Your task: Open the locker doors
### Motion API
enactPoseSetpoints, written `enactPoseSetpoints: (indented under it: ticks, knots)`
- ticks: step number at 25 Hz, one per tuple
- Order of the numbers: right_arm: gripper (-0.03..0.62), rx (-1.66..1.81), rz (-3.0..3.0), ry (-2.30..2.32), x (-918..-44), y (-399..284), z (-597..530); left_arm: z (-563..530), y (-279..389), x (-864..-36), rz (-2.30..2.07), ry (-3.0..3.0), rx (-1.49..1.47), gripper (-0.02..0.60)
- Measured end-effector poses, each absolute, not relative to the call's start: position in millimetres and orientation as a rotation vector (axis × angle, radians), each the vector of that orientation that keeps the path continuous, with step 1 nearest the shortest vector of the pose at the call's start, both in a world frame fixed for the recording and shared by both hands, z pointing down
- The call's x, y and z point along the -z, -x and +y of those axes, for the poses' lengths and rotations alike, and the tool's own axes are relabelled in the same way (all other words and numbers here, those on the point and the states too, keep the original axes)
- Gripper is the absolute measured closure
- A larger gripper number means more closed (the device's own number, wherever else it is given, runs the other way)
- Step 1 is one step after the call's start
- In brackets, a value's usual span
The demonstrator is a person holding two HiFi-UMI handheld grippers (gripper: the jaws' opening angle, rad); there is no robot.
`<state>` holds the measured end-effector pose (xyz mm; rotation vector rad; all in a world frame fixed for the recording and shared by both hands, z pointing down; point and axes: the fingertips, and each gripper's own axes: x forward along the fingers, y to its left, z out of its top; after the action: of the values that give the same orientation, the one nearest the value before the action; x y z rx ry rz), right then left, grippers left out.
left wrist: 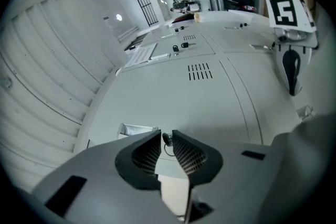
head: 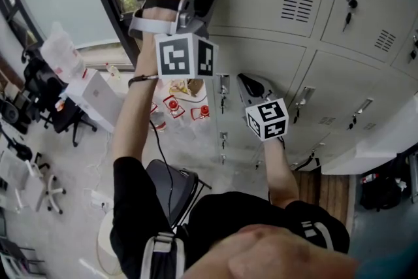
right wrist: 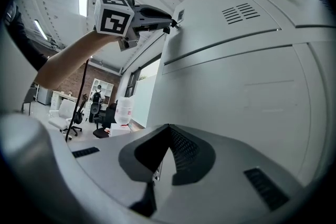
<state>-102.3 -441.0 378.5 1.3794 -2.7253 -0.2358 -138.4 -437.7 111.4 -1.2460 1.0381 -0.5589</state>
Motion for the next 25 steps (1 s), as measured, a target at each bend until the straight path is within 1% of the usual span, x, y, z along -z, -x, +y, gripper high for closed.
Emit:
enactPoseSetpoints:
  ticks: [3,7,11,15,18,25]
  knots:
    - [0.579,0.236,-2.734,-1.367,-378.5,105.2,-441.0,-436.2,141.6,-111.5,1.048,1.31,0.522,0.477]
    - [0.579,0.237,-2.737,-1.354,-379.0,107.8,-440.2,-433.6,147.1,-111.6,1.067,1.505,0.409,0.448]
    - [0.579,0.231,-2.735,-1.349,-380.9,108.4,-440.0,-428.9,154.0,-108.5,1.069,1.865,0.185,0.399]
    - [0.579,0.254,-2.781,-1.349,-371.7,108.3,-435.9,-429.5,165.0,-107.4,1.064,2.135,-0.032,0.393]
    - [0.579,0.33,-2.863,-1.357,-338.8,105.9,-430.2,-431.9,174.4,-112.2,1.063,2.273,-0.165,0.393]
    - [0.579,0.519,-2.972,-1.271,-247.7,110.4,-417.1,-452.5,197.7,-126.7,1.15,2.436,-0.276,0.394]
